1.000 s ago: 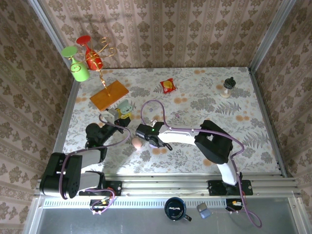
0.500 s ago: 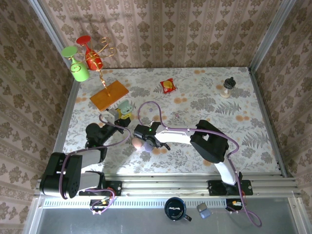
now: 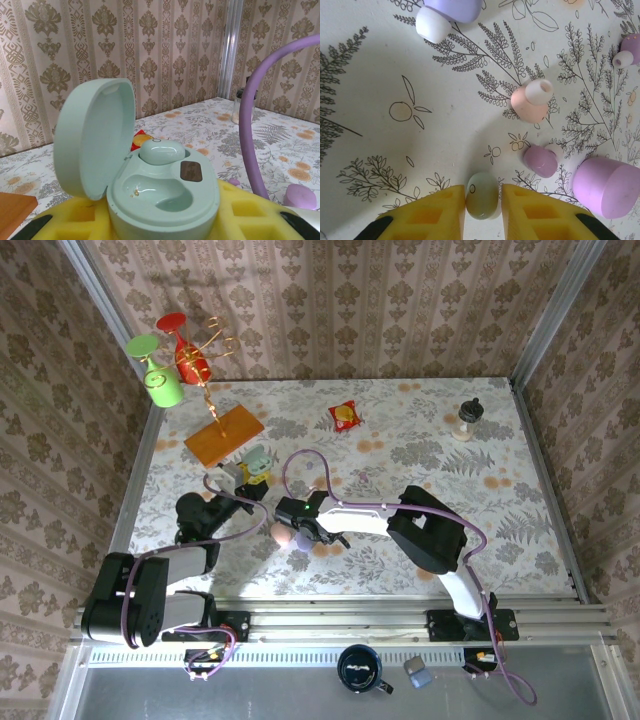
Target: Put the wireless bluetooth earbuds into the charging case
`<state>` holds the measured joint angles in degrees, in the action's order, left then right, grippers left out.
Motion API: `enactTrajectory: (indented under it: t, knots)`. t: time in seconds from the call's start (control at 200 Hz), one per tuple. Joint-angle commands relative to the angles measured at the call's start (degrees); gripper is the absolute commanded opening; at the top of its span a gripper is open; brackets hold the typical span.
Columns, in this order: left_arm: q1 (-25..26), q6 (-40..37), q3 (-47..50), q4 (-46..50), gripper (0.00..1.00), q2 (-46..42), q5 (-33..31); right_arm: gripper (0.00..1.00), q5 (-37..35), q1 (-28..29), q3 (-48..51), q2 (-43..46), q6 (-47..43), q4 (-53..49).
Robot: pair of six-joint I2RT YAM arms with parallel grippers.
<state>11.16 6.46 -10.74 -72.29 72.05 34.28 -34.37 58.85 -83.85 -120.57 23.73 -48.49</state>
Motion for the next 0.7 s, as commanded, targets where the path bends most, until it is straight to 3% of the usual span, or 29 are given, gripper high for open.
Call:
enactTrajectory:
  t: [0.0,0.425,0.695]
  knots:
    - [-0.24,1.43,-0.16,-1.45,0.35,-0.05,1.09,0.26,-2.54,0.39,-1.51,-0.98,-0.11,-2.28]
    - [-0.25,1.36,-0.24,-1.52,0.35,0.11,1.51,0.21,-2.02,0.17,-0.13,0.25,-0.27,-1.44]
    - [0.57,-0.65,-0.5,-1.36,0.35,0.54,2.19,0.2,7.84,-4.5,8.88,9.43,1.87,8.05]
